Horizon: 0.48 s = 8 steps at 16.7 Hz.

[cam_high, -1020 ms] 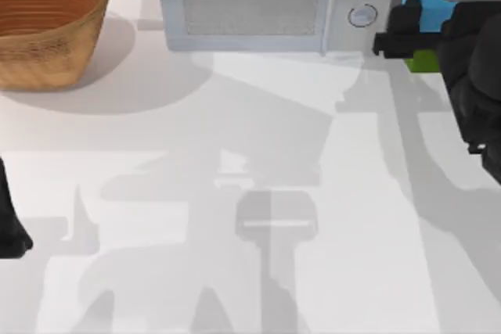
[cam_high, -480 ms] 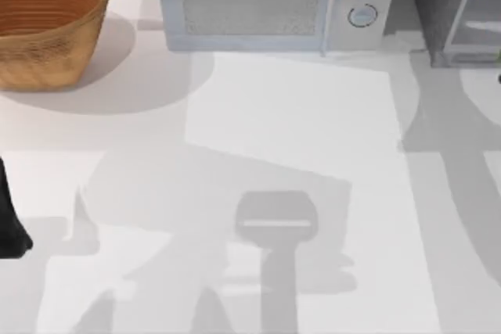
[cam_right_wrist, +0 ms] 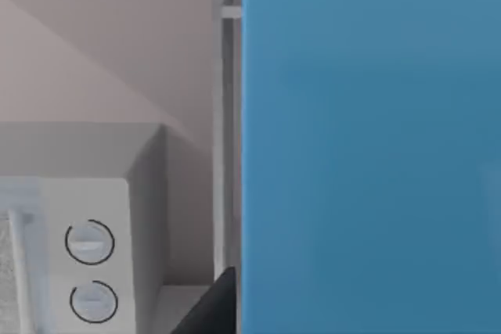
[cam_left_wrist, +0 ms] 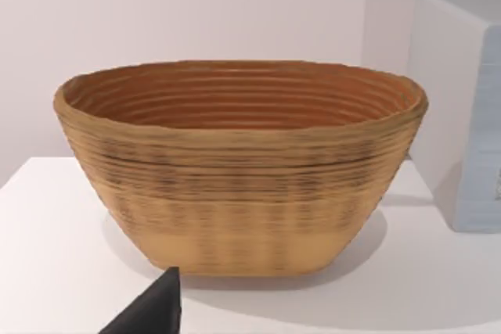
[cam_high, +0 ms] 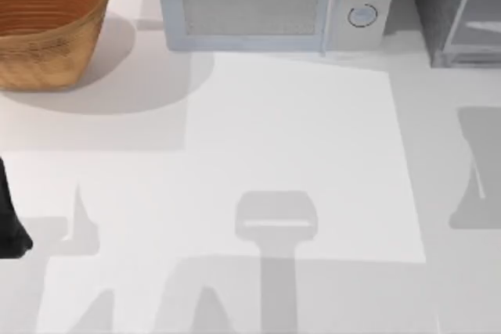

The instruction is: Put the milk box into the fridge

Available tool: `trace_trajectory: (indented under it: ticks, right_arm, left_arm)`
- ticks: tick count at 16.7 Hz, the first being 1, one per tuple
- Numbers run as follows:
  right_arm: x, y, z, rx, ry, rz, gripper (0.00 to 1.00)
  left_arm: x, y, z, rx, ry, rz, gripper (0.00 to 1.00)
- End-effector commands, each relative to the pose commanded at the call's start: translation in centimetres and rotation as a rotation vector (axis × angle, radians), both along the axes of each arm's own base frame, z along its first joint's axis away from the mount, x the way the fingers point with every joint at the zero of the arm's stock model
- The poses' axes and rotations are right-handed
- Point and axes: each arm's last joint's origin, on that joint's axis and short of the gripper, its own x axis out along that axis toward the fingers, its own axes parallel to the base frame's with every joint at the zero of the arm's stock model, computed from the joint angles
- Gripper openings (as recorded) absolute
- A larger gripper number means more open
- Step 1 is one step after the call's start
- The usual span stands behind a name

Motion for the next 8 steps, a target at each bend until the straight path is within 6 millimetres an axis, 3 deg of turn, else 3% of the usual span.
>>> trace_trajectory:
  ticks: [4,8]
  right_arm:
    - [-0.5,-0.6,-4.8,0.008,0.118,0.007,0.0]
    - [-0.5,-0.6,-5.4,0.011,0.133,0.009,0.0]
  left_arm:
    - [0.0,0.0,0.0,0.0,0.0,0.0,1.0]
    - [0.0,0.0,0.0,0.0,0.0,0.0,1.0]
